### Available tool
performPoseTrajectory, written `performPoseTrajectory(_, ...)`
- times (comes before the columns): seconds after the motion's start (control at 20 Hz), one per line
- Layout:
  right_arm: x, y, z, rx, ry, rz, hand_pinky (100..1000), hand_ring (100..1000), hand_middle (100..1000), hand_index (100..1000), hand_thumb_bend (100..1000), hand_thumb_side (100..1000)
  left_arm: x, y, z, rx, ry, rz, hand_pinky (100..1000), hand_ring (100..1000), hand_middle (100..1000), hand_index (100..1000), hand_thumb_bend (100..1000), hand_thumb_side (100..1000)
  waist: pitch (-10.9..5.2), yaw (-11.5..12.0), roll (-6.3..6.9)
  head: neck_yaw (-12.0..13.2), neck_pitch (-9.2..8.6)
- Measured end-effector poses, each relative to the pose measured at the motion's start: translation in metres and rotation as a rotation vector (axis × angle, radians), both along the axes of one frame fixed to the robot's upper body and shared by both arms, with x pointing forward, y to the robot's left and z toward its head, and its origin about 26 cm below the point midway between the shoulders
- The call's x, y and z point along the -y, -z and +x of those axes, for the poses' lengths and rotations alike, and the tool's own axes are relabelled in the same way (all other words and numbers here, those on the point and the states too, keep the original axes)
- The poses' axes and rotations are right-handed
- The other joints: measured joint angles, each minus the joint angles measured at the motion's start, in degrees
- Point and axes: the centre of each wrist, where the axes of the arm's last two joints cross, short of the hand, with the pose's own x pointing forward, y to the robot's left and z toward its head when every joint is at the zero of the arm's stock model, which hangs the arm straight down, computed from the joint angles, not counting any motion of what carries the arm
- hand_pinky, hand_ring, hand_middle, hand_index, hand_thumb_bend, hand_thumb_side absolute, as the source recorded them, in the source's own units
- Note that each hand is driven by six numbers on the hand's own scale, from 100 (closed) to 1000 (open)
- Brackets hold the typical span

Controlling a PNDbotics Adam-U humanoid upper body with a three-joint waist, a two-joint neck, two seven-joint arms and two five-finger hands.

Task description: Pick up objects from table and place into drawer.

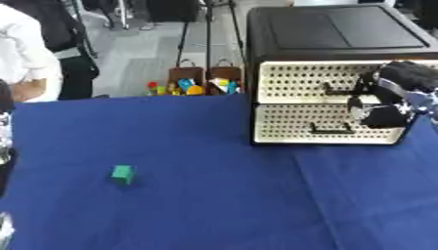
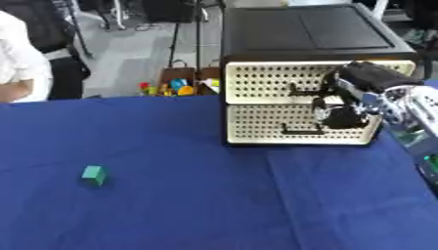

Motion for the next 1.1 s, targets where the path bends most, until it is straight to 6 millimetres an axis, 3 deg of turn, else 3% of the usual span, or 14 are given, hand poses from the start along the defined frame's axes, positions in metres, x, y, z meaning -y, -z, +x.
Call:
performPoseTrajectory(0.3, -0.0007, 0.0022, 0.0013, 0.006, 0.011, -0.006, 100, 210, 337, 671, 119, 380, 0.0, 0.0, 0.0, -0.001, 0.003, -0.001, 793, 959, 857, 913, 342, 1000, 0.02, 0.1, -0.09, -0.1, -0.04)
performPoseTrajectory(0.7, -0.0023, 0.0042, 0.0027, 0.026, 0.016, -0.004, 100, 192, 321, 604, 100, 416, 0.0002, 0.0001, 0.0, -0.001, 0.006, -0.002, 792, 959, 855, 913, 334, 1000, 0.04, 0.2, -0.1, -0.1, -0.07)
performPoseTrajectory(1.1, -0.0032, 0.0082, 0.0014, 0.042, 0.015, 0.0, 100, 187, 319, 591, 100, 424, 0.0008, 0.0003, 0.0, -0.002, 0.01, 0.0, 792, 959, 851, 913, 333, 1000, 0.04, 0.1, -0.23, -0.1, -0.07)
